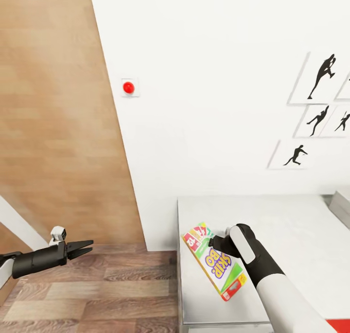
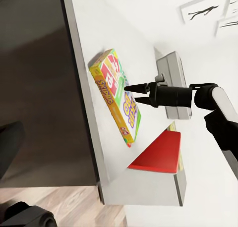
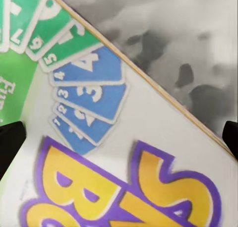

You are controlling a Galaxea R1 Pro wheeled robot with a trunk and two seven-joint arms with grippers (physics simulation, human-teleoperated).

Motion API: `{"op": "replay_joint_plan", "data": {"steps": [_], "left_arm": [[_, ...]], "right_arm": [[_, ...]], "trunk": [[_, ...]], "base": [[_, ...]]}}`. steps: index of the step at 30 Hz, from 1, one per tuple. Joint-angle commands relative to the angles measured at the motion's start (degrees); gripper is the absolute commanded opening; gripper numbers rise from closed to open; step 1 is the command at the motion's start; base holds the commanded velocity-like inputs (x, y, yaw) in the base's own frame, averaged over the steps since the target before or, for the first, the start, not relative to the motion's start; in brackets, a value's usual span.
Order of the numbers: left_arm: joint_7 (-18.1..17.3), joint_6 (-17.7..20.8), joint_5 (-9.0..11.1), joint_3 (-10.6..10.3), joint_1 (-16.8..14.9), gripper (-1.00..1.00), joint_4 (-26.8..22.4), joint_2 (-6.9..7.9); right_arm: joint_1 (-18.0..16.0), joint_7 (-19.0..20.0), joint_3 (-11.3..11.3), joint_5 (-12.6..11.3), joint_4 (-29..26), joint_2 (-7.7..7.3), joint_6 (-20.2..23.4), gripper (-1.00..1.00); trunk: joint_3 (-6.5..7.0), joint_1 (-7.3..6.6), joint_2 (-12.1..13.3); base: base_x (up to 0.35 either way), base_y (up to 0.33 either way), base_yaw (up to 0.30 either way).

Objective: Put all the toys in the child's room - the three board games (two on the bed and one on the table), the two jigsaw puzzles on the table, and the tennis ball on the table - inside the toy box on the table in the child's room.

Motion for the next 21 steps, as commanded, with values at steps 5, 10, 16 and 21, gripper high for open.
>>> {"op": "replay_joint_plan", "data": {"steps": [5,10,16,21], "left_arm": [[0.0,0.4,0.2,0.0,-0.1,1.00,0.0,0.02],[0.0,0.4,0.2,0.0,-0.1,1.00,0.0,0.02],[0.0,0.4,0.2,0.0,0.0,1.00,0.0,0.02],[0.0,0.4,0.2,0.0,0.0,1.00,0.0,0.02]], "right_arm": [[0.0,-0.5,0.1,-1.5,0.9,-0.01,-0.1,1.00],[0.0,-0.5,0.1,-1.5,0.9,-0.04,-0.1,1.00],[0.0,-0.5,0.1,-1.5,0.9,0.00,-0.1,1.00],[0.1,-0.5,0.1,-1.5,0.9,-0.06,-0.1,1.00]], "trunk": [[-0.13,0.05,-0.1],[-0.13,0.05,-0.1],[-0.13,0.05,-0.1],[-0.13,0.05,-0.1]], "base": [[-0.002,0.081,0.000],[0.000,0.156,0.000],[0.000,0.076,0.000],[0.000,0.113,0.000]]}}
